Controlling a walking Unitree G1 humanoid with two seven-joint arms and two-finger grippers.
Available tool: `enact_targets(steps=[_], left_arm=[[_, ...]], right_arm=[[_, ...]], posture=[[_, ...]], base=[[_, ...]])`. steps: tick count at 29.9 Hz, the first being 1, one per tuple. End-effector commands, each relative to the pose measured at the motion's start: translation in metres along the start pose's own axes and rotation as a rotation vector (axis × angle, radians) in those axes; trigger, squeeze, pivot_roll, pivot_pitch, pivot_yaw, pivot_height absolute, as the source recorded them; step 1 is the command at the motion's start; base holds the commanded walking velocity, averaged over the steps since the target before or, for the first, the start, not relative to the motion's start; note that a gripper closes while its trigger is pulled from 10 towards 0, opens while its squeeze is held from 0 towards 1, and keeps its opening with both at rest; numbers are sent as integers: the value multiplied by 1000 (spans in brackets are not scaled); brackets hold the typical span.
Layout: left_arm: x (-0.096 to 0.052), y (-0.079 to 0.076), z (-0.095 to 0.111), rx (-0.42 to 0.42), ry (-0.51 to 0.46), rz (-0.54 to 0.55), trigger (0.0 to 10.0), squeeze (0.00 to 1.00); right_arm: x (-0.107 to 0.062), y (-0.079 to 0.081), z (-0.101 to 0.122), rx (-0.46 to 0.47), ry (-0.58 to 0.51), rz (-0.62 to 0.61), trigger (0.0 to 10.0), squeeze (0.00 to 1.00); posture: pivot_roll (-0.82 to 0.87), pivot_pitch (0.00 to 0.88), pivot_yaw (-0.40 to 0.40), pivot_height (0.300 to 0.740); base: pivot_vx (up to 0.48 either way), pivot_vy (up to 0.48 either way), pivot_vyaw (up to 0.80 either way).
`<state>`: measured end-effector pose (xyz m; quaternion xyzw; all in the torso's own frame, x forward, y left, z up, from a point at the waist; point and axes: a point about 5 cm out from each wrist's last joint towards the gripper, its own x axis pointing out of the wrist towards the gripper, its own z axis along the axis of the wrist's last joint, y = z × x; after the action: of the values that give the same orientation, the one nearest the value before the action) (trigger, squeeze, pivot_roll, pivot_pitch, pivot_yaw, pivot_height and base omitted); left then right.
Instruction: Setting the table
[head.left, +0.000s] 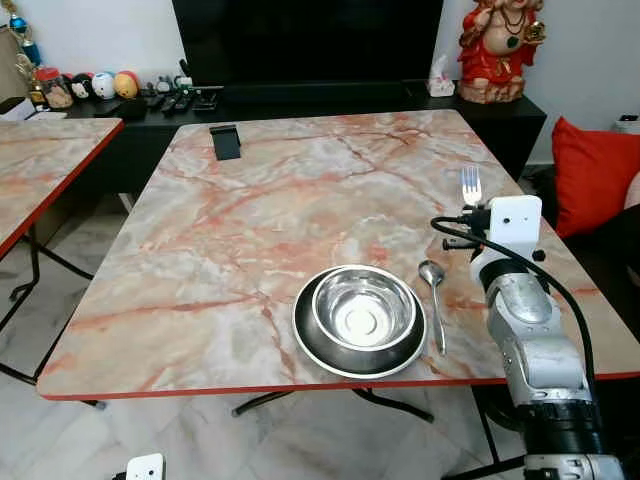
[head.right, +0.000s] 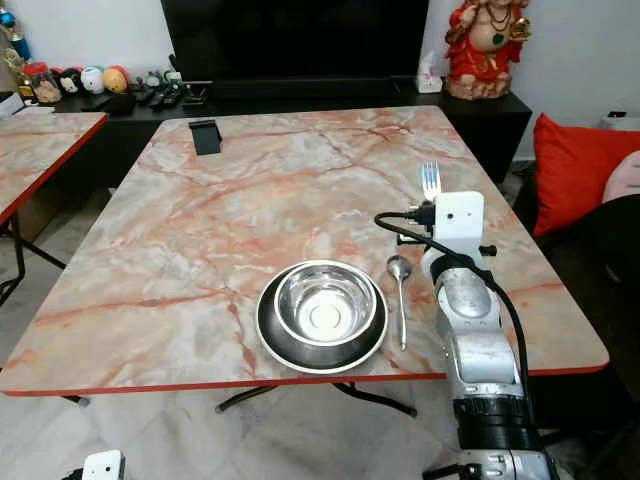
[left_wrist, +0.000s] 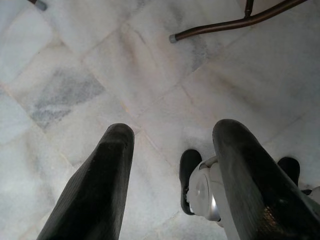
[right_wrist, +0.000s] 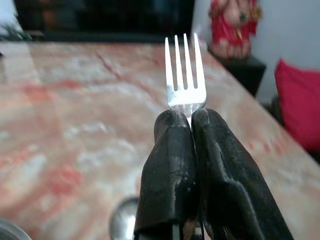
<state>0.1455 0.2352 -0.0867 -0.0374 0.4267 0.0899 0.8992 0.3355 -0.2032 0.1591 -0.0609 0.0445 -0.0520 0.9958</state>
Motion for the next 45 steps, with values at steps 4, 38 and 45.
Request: enact_targets(steps=[4,38,45], left_arm=[[-1,5,-1,14,11,7,10000,0],[-11,32,-21,-10,110,54,10000,0],[-7,15,-20,-4,101,34,10000,0]], right_arm=[[-1,-10,-13,53,151,14,10000,0],[-1,3,-64,149,401,58,10000,0],[5,4,-65,134,386,44,10000,0]], posture=[[-122,0,46,707],[-104,0,39,707],[-102,0,42,707]], base=[[0,0,0],[0,0,0],[0,0,0]])
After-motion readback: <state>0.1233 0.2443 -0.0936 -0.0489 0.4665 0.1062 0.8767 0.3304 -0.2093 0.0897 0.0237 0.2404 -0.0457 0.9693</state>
